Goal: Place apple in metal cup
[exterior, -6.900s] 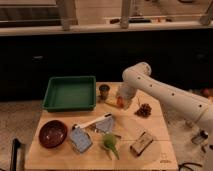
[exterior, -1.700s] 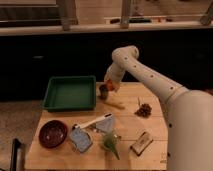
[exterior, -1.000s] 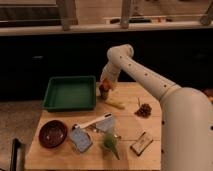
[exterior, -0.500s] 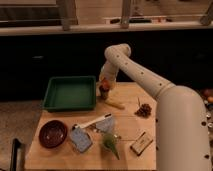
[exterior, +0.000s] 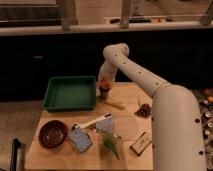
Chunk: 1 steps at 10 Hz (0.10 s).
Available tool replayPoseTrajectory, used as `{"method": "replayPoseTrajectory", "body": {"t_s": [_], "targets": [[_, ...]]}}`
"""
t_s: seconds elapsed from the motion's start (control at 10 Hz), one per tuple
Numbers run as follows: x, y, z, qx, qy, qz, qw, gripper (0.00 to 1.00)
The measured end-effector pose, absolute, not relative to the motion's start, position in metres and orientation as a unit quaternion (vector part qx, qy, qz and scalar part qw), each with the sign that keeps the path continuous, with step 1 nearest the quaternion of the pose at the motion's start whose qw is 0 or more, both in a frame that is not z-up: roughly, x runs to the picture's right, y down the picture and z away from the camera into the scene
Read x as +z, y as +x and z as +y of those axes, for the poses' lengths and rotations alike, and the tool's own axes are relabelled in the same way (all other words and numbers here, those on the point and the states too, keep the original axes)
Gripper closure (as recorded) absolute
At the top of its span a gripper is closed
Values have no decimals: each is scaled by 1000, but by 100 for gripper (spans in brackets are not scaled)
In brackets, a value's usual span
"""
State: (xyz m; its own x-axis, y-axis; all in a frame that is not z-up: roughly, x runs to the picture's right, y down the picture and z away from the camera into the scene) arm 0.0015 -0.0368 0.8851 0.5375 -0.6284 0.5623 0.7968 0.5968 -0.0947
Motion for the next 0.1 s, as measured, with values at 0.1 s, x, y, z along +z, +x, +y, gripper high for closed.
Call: {"method": "replayPoseTrajectory", "body": {"t_s": [0.1], "targets": [[886, 1, -37, -415, -173, -244, 859, 98]]}}
